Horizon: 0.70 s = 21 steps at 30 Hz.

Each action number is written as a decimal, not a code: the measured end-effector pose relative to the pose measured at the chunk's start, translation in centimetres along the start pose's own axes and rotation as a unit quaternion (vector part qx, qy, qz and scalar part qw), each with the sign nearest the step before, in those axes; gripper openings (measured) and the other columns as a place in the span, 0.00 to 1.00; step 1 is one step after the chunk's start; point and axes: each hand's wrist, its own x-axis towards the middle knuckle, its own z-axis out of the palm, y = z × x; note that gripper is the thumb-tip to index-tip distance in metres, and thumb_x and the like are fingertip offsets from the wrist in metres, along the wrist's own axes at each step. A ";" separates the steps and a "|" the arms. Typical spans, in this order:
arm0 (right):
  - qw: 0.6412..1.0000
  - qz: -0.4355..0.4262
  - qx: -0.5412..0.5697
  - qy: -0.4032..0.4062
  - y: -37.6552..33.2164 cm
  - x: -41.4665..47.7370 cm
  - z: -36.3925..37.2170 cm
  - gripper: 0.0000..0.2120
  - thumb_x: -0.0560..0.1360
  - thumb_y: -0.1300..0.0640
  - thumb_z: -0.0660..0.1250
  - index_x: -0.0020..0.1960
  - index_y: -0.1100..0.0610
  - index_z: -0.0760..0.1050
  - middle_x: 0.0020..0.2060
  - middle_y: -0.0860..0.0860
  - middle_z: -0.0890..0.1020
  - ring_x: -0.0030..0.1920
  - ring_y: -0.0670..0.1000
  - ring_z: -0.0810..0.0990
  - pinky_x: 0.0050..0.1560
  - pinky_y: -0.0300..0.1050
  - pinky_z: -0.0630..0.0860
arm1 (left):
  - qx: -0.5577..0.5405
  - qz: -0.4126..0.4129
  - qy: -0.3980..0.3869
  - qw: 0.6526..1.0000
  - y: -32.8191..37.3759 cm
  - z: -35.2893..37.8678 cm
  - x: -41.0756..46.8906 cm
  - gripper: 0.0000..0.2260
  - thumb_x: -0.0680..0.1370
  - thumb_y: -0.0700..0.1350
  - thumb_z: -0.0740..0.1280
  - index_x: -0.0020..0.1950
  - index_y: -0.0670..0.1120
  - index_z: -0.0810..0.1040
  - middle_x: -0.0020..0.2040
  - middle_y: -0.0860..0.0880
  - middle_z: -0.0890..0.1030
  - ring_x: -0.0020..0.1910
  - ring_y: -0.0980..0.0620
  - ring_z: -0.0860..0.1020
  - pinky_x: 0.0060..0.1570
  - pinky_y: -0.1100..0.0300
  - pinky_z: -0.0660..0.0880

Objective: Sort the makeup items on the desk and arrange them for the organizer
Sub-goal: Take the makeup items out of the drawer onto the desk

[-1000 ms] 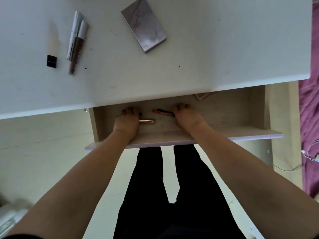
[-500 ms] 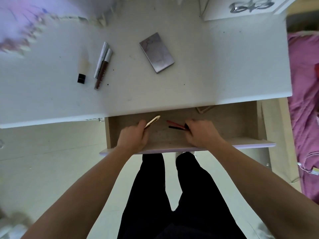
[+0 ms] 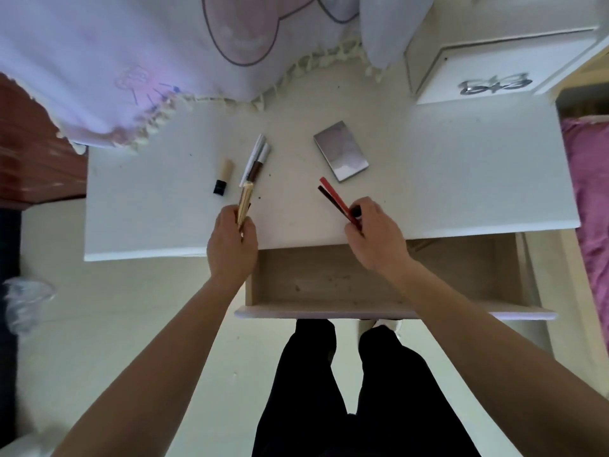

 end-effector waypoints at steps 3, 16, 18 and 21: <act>1.000 0.016 0.021 0.000 -3.2 2.6 1.4 0.10 0.80 0.56 0.61 0.61 0.55 0.68 0.52 0.49 0.76 0.44 0.49 0.79 0.45 0.46 0.77 | 0.023 -0.031 0.027 0.999 -1.2 -0.9 3.1 0.08 0.82 0.42 0.59 0.58 0.40 0.71 0.49 0.43 0.75 0.41 0.45 0.73 0.42 0.54 0.67; 0.994 -0.037 0.084 0.055 -6.7 6.5 5.1 0.25 0.78 0.56 0.65 0.73 0.57 0.64 0.66 0.54 0.68 0.62 0.52 0.71 0.57 0.43 0.71 | 0.109 0.016 0.051 0.993 -3.8 -1.2 9.5 0.22 0.80 0.45 0.61 0.73 0.39 0.67 0.69 0.34 0.68 0.65 0.33 0.67 0.60 0.42 0.69; 0.994 -0.060 0.055 0.066 -6.5 6.4 5.2 0.24 0.77 0.56 0.65 0.71 0.59 0.65 0.66 0.55 0.69 0.62 0.53 0.71 0.59 0.50 0.75 | 0.122 0.015 0.023 0.992 -4.0 -0.6 9.1 0.24 0.82 0.50 0.59 0.77 0.43 0.63 0.73 0.36 0.65 0.70 0.33 0.65 0.65 0.38 0.65; 0.997 -0.066 0.014 0.047 -6.1 5.8 5.1 0.27 0.79 0.56 0.64 0.75 0.59 0.63 0.73 0.57 0.64 0.73 0.55 0.63 0.69 0.49 0.67 | 0.143 0.023 -0.009 0.989 -4.2 0.0 8.5 0.28 0.83 0.55 0.58 0.80 0.47 0.57 0.77 0.36 0.59 0.74 0.35 0.60 0.69 0.36 0.60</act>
